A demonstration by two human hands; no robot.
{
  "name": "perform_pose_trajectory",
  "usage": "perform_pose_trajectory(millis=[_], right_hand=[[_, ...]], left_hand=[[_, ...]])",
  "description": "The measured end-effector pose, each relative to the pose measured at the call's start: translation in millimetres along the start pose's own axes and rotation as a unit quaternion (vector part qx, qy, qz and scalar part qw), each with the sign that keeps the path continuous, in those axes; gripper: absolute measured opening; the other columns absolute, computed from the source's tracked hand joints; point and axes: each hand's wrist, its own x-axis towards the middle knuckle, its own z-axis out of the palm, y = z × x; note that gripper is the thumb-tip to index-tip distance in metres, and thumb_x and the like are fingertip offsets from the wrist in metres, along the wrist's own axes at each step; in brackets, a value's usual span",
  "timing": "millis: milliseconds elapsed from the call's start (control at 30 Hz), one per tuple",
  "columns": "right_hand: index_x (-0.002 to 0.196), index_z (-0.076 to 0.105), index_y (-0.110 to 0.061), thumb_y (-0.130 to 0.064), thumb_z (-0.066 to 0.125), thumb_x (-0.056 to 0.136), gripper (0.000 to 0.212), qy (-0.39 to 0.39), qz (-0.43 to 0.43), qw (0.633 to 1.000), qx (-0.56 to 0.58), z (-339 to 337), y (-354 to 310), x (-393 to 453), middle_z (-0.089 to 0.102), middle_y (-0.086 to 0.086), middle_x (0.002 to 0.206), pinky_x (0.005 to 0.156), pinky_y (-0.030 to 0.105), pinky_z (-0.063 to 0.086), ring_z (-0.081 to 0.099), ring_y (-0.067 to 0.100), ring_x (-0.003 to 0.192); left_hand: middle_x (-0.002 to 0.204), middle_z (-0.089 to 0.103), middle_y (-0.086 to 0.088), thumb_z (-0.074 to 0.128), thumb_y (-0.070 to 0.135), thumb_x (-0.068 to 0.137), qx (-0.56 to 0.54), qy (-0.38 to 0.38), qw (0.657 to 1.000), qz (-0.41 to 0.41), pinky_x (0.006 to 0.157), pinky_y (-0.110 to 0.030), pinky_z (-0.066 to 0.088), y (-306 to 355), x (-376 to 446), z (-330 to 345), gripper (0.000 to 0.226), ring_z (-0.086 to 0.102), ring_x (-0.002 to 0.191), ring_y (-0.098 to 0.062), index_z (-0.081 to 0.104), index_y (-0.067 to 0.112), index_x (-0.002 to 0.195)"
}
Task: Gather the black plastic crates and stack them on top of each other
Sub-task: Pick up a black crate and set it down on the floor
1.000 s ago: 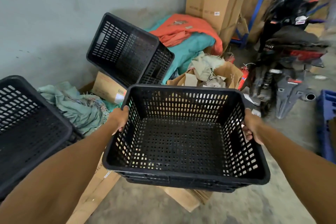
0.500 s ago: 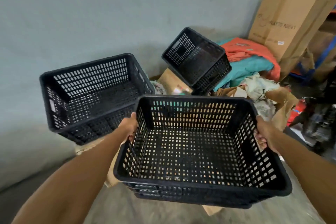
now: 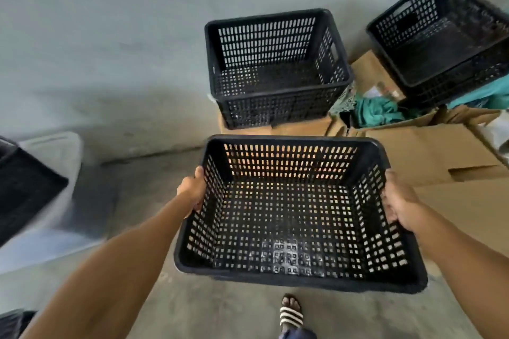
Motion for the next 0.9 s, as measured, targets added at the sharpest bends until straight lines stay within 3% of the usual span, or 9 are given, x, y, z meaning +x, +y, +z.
perform_pose_trajectory(millis=[67,167,233,333,433,500,600,767,900], right_hand=[[0.064,0.038,-0.025,-0.067,0.026,0.095,0.054,-0.024,0.006,1.0,-0.01,36,11,12,0.031,-0.002,0.048,0.039,0.021,0.023,0.026,0.015,0.036],[0.064,0.034,-0.025,-0.077,0.025,0.088,0.058,-0.047,0.029,0.998,-0.038,89,30,39,0.035,-0.002,0.055,0.035,0.021,0.023,0.031,0.017,0.041],[0.067,0.041,-0.019,-0.094,0.019,0.072,0.078,-0.07,0.032,0.996,-0.052,123,51,74,0.037,-0.001,0.058,0.038,0.022,0.026,0.034,0.018,0.045],[0.077,0.054,-0.018,-0.104,0.011,0.049,0.101,-0.085,0.046,0.993,-0.074,171,82,117,0.044,0.003,0.063,0.045,0.027,0.028,0.04,0.02,0.051],[0.083,0.061,-0.017,-0.108,0.007,0.039,0.115,-0.075,0.052,0.992,-0.087,214,98,138,0.054,0.009,0.075,0.049,0.03,0.033,0.05,0.025,0.063],[0.079,0.059,-0.017,-0.104,0.018,0.056,0.099,-0.082,0.063,0.99,-0.093,241,101,138,0.052,0.003,0.068,0.043,0.028,0.032,0.047,0.023,0.054],[0.068,0.051,-0.018,-0.073,0.036,0.091,0.061,-0.095,0.092,0.988,-0.085,293,119,150,0.046,-0.002,0.058,0.031,0.019,0.024,0.037,0.013,0.04],[0.07,0.046,-0.018,-0.073,0.033,0.091,0.061,-0.105,0.109,0.985,-0.087,375,180,210,0.04,-0.001,0.058,0.033,0.019,0.023,0.031,0.014,0.041],[0.068,0.045,-0.018,-0.073,0.032,0.092,0.061,-0.132,0.122,0.981,-0.078,425,218,246,0.04,-0.001,0.057,0.04,0.027,0.026,0.033,0.014,0.041]], left_hand=[[0.108,0.067,-0.034,0.026,0.077,0.086,-0.007,0.012,0.999,-0.032,0.074,-0.062,0.054,-36,18,-10,0.098,0.052,0.047,-0.031,0.059,-0.008,0.124],[0.064,0.055,-0.016,0.03,0.086,0.073,-0.037,0.034,0.995,-0.088,0.059,-0.065,0.049,-93,51,-16,0.111,0.04,0.04,-0.024,0.056,-0.011,0.122],[0.066,0.053,-0.027,0.031,0.091,0.06,-0.056,0.038,0.989,-0.131,0.071,-0.074,0.045,-130,72,-14,0.121,0.039,0.041,-0.024,0.056,-0.012,0.119],[0.093,0.057,-0.043,0.031,0.092,0.055,-0.066,0.064,0.983,-0.158,0.077,-0.075,0.044,-168,95,-5,0.125,0.043,0.048,-0.027,0.056,-0.01,0.122],[0.072,0.06,-0.022,0.032,0.089,0.065,-0.065,0.077,0.978,-0.183,0.068,-0.06,0.053,-189,114,8,0.114,0.05,0.052,-0.031,0.058,-0.007,0.122],[0.072,0.063,-0.018,0.032,0.08,0.081,-0.055,0.061,0.977,-0.198,0.064,-0.05,0.054,-205,134,20,0.098,0.058,0.057,-0.036,0.058,-0.005,0.123],[0.061,0.051,-0.003,0.031,0.069,0.093,-0.065,0.051,0.974,-0.209,0.051,-0.029,0.041,-241,179,44,0.082,0.046,0.048,-0.021,0.061,-0.003,0.116],[0.062,0.046,-0.001,0.03,0.071,0.092,-0.06,0.038,0.972,-0.224,0.055,-0.031,0.042,-308,264,85,0.062,0.042,0.048,-0.018,0.053,0.015,0.084],[0.065,0.046,-0.002,0.026,0.07,0.093,-0.042,0.035,0.972,-0.229,0.058,-0.035,0.045,-354,318,111,0.059,0.043,0.051,-0.019,0.051,0.017,0.085]])
